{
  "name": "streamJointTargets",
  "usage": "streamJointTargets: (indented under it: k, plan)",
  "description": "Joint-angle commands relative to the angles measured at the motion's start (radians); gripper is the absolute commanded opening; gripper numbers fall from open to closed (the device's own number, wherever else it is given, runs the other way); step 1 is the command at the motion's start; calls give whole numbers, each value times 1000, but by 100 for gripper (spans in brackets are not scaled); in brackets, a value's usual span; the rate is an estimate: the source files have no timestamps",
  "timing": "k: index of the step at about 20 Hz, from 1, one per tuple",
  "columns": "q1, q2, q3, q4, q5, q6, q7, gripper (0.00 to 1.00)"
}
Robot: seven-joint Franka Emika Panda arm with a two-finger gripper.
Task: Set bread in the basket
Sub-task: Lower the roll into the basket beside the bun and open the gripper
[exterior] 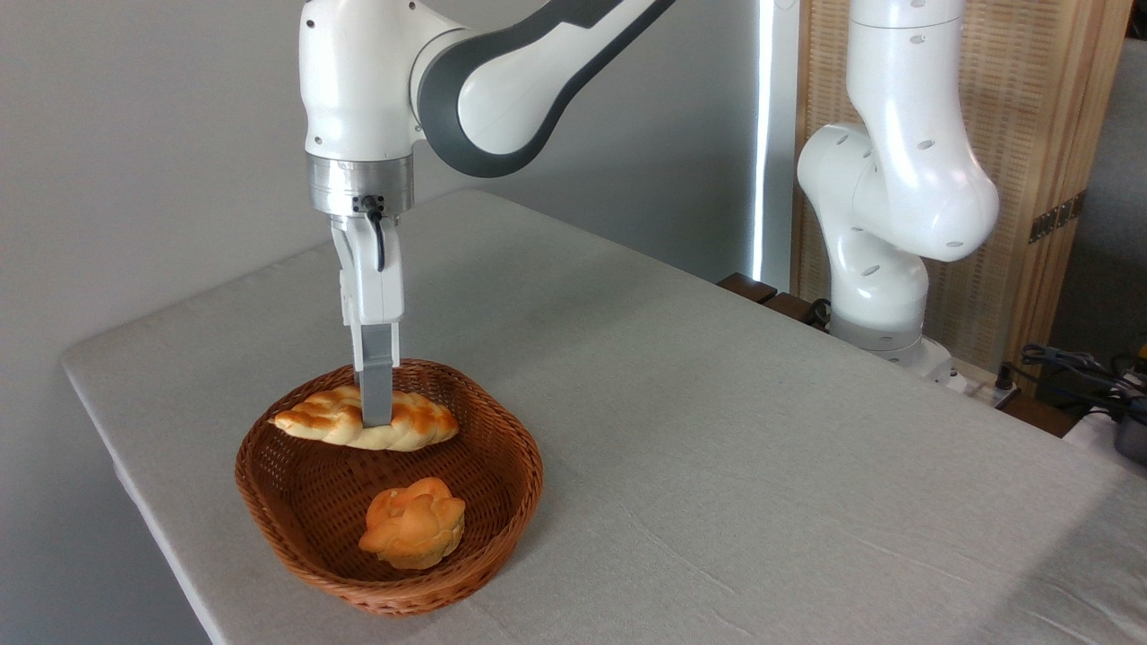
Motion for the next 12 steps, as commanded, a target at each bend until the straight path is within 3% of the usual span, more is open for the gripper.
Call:
streamJointTargets:
  k: [1, 7, 10, 12]
  plan:
    - [1, -7, -3, -6, 6, -5, -17, 100]
    - [1, -10, -3, -2, 3, -4, -18, 100]
    - [4, -21, 3, 6, -72, -4, -23, 100]
    - [30, -41, 3, 21, -132, -8, -31, 100]
